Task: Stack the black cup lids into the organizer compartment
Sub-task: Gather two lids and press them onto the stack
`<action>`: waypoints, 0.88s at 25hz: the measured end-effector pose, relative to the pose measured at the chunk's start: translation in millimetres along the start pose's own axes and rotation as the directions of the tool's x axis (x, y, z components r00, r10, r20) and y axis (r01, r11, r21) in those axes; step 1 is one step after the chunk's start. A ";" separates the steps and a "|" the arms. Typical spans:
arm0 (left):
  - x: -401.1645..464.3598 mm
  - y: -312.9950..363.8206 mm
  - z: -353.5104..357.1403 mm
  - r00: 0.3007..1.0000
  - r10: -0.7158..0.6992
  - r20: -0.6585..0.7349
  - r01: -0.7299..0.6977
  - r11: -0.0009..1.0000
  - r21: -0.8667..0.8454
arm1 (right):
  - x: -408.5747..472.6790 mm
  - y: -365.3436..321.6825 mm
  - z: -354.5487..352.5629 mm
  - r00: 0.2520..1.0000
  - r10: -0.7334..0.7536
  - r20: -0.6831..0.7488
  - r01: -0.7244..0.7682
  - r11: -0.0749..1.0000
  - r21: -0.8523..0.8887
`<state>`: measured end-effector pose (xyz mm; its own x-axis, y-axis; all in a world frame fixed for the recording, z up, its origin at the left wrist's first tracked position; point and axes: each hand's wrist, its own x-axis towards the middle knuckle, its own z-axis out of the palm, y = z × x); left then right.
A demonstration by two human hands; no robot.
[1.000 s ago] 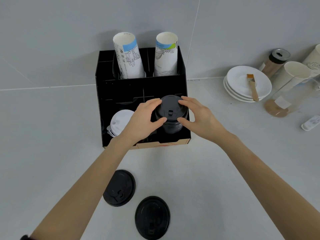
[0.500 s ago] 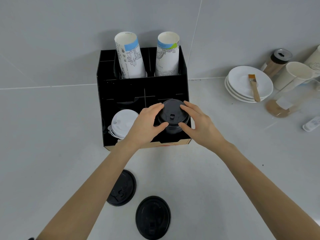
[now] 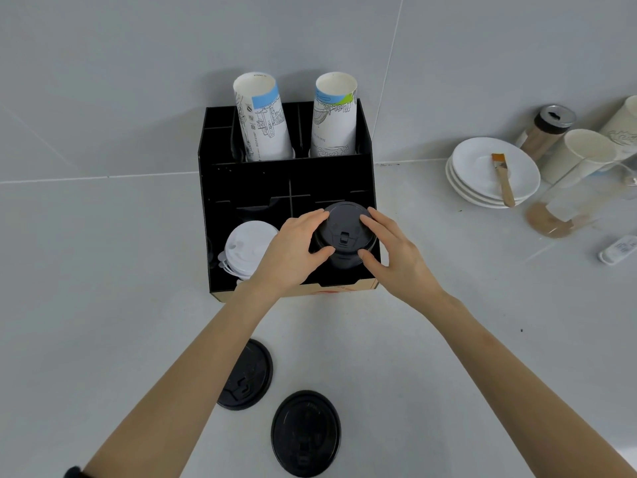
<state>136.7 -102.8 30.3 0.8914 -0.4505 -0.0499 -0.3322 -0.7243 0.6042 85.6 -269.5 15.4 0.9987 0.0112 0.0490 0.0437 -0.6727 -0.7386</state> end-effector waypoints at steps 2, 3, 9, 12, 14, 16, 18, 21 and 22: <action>1.0 -1.2 0.5 1.000 0.001 0.005 -0.001 1.000 -0.002 | 0.7 0.8 -0.4 1.000 0.009 -0.001 -0.009 1.000 0.003; 1.0 -1.7 0.6 1.000 0.001 0.006 -0.001 1.000 -0.005 | 0.5 0.4 0.0 1.000 0.012 -0.004 -0.012 1.000 0.007; 1.9 -4.9 0.4 1.000 0.017 -0.010 -0.017 1.000 -0.015 | 1.6 -3.7 -0.5 1.000 0.013 -0.007 -0.013 1.000 -0.015; -0.9 -4.8 -2.0 0.999 0.030 -0.016 -0.031 0.999 -0.017 | 2.2 -7.5 -4.1 1.000 -0.006 -0.004 0.005 0.998 -0.055; -4.9 -4.4 -5.0 0.999 0.035 -0.023 -0.036 0.999 -0.022 | 1.9 -11.5 -5.3 1.000 -0.017 -0.016 0.016 0.997 -0.073; -10.1 -5.5 -9.7 0.999 0.039 -0.025 -0.040 0.999 -0.037 | 0.7 -17.8 -4.7 0.999 -0.038 -0.025 0.036 0.996 -0.078; -17.7 -6.5 -16.2 0.999 0.036 -0.028 -0.037 0.998 -0.052 | -1.8 -26.4 -1.5 0.997 -0.073 -0.028 0.070 0.994 -0.080; -36.1 -10.9 -25.2 0.999 -0.013 -0.053 0.009 0.997 -0.071 | -8.6 -40.4 9.8 0.990 -0.141 -0.007 0.140 0.987 -0.081; -44.4 -13.7 -27.2 0.998 -0.039 -0.058 0.034 0.996 -0.081 | -11.9 -44.3 15.5 0.986 -0.164 0.013 0.164 0.983 -0.084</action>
<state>110.0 -58.6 45.9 0.9201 -0.3907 -0.0272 -0.2754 -0.6948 0.6643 72.2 -228.3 37.1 0.9783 0.1309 0.1607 0.2052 -0.7214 -0.6615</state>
